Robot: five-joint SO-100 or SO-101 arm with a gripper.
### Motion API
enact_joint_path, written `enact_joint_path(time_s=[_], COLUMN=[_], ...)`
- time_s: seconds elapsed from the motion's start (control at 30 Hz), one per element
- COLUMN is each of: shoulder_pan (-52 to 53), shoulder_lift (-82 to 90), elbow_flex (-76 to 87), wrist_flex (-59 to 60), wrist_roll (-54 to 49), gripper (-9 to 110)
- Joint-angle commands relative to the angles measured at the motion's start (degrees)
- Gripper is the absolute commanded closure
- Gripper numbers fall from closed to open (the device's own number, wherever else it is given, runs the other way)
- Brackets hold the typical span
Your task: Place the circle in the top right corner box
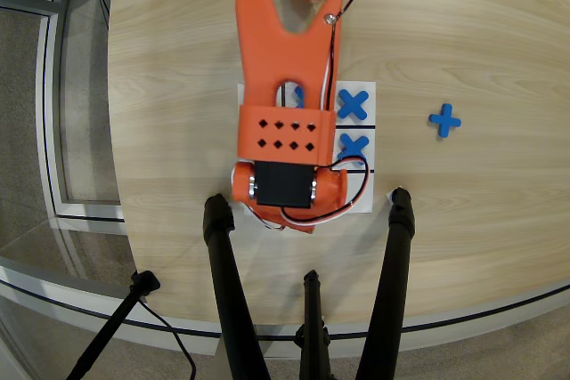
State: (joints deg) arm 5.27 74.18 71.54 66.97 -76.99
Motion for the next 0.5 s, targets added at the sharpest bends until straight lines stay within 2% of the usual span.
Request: enact_joint_path(time_s=[0.0, 0.17, 0.47], shoulder_pan=[-0.2, 1.7, 4.3], shoulder_lift=[-3.1, -11.5, -17.5], elbow_flex=[-2.1, -8.8, -9.4], wrist_flex=[-4.9, -7.1, -10.6], wrist_roll=[0.4, 0.1, -2.5], gripper=[102, 102, 102])
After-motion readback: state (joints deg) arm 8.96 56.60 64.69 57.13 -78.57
